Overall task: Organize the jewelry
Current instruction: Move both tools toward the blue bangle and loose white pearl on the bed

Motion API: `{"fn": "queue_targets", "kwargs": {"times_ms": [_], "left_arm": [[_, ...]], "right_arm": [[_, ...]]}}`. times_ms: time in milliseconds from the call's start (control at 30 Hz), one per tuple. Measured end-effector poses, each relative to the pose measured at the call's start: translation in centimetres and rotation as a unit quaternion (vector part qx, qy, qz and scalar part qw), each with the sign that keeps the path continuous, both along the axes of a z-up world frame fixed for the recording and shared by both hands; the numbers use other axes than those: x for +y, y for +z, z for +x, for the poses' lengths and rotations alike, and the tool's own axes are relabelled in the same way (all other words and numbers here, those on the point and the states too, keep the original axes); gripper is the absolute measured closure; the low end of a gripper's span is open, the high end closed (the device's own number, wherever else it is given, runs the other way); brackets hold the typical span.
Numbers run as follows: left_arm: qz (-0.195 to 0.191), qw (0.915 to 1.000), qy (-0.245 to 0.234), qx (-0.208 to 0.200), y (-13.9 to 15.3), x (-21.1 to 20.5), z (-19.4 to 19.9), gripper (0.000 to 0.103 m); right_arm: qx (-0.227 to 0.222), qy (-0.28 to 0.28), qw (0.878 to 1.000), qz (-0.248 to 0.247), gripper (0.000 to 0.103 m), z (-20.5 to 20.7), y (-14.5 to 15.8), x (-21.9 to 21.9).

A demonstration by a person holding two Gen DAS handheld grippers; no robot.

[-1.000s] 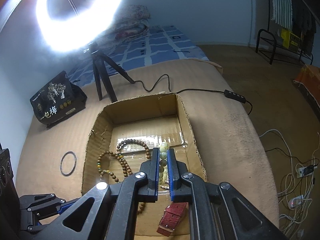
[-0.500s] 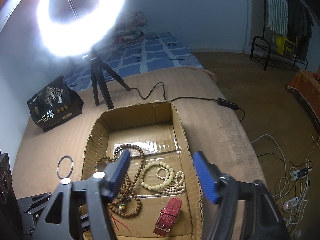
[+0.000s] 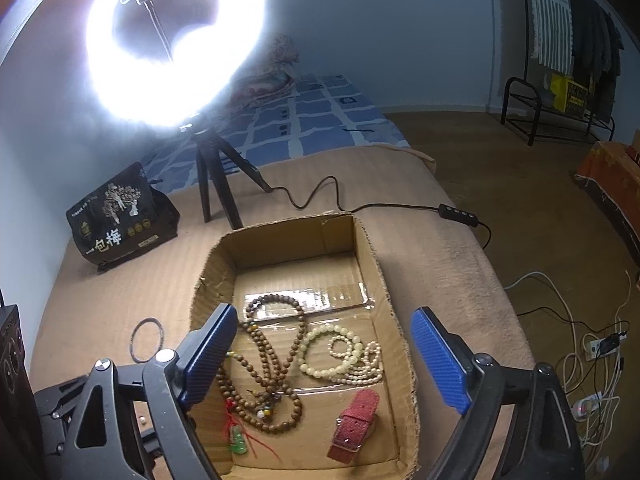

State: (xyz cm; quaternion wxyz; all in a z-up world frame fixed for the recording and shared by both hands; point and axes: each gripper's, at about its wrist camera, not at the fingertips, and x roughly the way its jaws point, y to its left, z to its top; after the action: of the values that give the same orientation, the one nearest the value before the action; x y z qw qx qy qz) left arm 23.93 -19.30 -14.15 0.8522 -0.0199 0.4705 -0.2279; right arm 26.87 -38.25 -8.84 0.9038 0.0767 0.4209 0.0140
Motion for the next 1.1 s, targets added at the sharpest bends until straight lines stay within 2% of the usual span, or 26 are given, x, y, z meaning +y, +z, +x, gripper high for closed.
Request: {"fn": "queue_targets", "kwargs": {"times_ms": [267, 633, 700, 1000, 1100], "left_arm": [[0.011, 0.9995, 0.031, -0.005, 0.1, 4.6, 0.7, 0.044], [0.01, 0.9957, 0.092, 0.001, -0.7, 12.3, 2.2, 0.042], [0.007, 0.9952, 0.098, 0.007, -1.1, 13.3, 2.4, 0.035], [-0.009, 0.9933, 0.111, 0.03, -2.8, 15.3, 3.6, 0.034], [-0.011, 0.9927, 0.114, 0.038, -3.4, 15.4, 4.0, 0.034]], "right_arm": [[-0.012, 0.023, 1.0, -0.001, 0.009, -1.1, 1.1, 2.3], [-0.012, 0.078, 0.997, 0.001, 0.009, -3.2, 1.4, 8.0], [-0.01, 0.088, 0.996, 0.001, 0.009, -3.6, 1.2, 9.1], [0.014, 0.13, 0.991, -0.008, 0.01, -5.3, -1.4, 13.9], [0.03, 0.139, 0.99, -0.005, 0.017, -5.7, -2.8, 14.8]]}}
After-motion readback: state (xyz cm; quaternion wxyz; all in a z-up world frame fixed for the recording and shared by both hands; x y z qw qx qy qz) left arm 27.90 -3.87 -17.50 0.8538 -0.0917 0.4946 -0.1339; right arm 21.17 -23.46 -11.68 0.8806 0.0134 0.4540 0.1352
